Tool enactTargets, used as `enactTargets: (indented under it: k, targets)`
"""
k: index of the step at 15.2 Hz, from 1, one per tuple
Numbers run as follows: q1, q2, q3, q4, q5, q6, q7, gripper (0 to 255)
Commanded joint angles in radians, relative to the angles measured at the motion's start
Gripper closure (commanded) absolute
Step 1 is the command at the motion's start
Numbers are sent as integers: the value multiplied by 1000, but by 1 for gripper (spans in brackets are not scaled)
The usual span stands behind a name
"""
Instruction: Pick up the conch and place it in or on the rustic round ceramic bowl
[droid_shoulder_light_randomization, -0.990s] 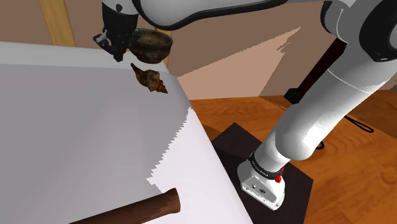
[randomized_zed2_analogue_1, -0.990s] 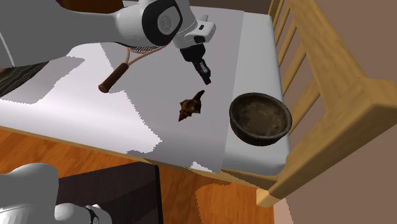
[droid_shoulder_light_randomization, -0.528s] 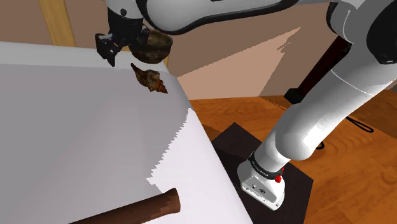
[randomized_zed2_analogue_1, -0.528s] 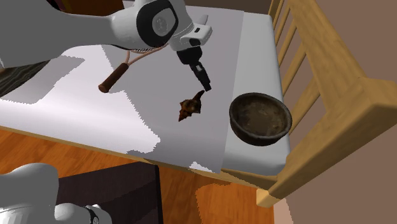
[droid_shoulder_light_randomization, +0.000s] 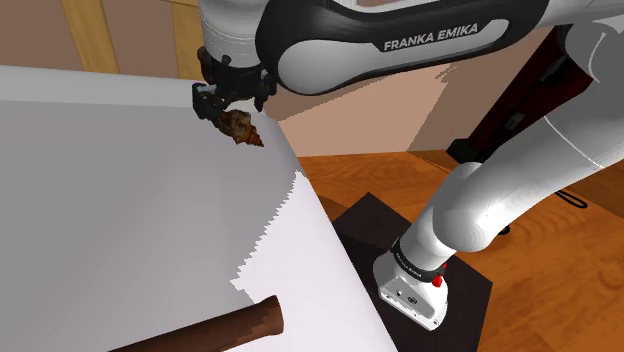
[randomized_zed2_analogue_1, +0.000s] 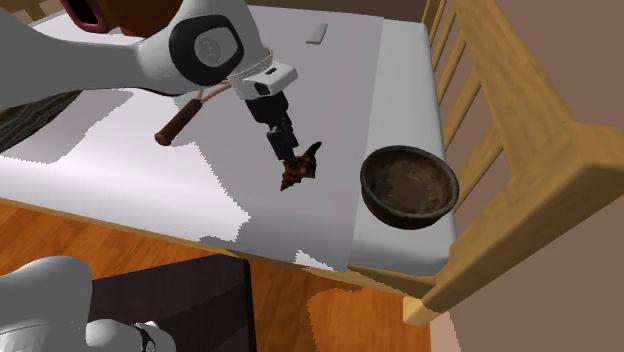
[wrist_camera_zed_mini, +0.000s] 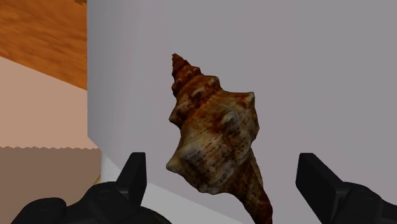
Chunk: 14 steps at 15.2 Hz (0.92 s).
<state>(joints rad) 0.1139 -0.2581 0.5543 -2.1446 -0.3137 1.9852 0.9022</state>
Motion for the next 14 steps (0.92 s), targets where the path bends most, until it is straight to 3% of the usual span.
enactTargets:
  k: [1,7,14]
  targets:
    - [-3,-4,1,-21,-5,8,19,0]
    - [-17,22,-4,-69,-32,78,35,0]
    - [-17,22,-4,-69,-32,78,35,0]
